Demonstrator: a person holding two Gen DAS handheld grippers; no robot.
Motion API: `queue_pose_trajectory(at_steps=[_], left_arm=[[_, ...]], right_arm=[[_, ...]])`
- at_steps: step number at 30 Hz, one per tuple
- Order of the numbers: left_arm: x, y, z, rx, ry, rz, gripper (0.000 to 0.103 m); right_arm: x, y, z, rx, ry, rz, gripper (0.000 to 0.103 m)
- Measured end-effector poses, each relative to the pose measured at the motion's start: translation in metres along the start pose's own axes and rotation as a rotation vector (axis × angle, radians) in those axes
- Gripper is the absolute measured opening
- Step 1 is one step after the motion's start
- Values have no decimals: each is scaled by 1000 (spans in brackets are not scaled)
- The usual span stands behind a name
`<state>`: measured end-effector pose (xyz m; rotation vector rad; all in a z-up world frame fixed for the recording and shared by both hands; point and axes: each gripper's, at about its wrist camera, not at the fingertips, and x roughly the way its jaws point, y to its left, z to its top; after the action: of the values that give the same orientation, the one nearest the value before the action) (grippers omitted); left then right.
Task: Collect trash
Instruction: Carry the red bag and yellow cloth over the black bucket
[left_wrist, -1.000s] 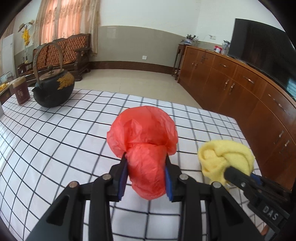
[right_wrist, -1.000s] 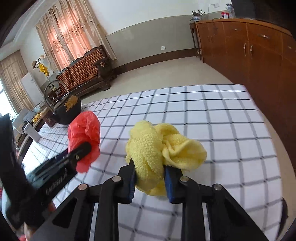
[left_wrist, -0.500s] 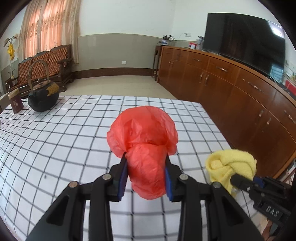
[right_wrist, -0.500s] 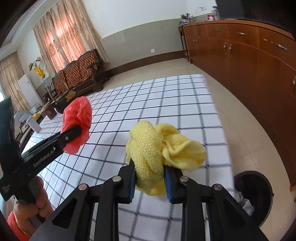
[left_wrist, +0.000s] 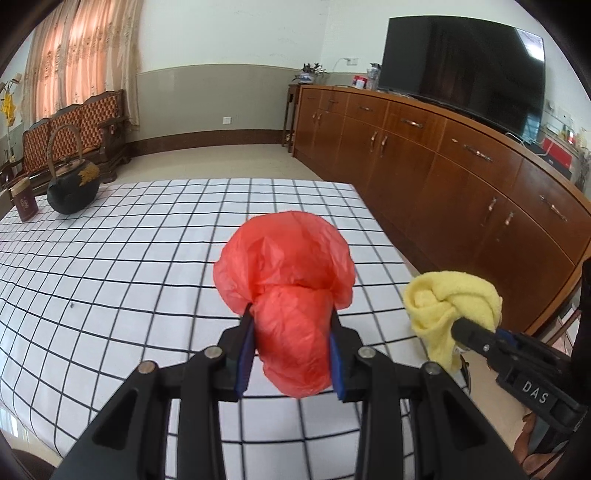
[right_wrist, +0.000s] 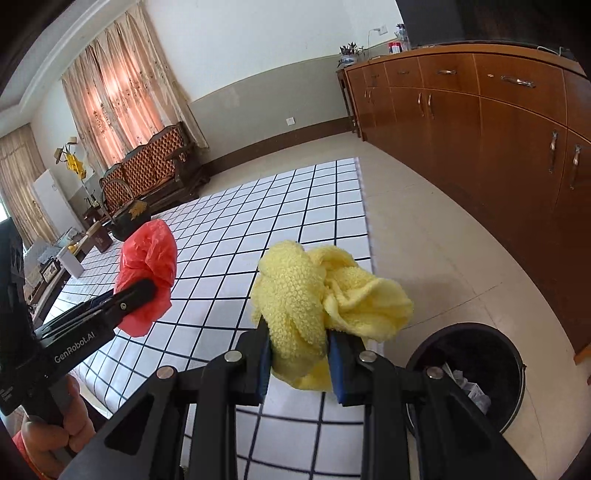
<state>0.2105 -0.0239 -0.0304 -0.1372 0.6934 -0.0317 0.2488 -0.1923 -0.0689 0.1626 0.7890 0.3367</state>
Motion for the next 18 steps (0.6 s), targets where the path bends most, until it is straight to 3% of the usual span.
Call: queue_pose_trajectory(at_steps=[18], left_arm=[[-11, -64, -17, 81, 32, -65, 35]], right_arm=[[-31, -34, -9, 71, -40, -26, 28]])
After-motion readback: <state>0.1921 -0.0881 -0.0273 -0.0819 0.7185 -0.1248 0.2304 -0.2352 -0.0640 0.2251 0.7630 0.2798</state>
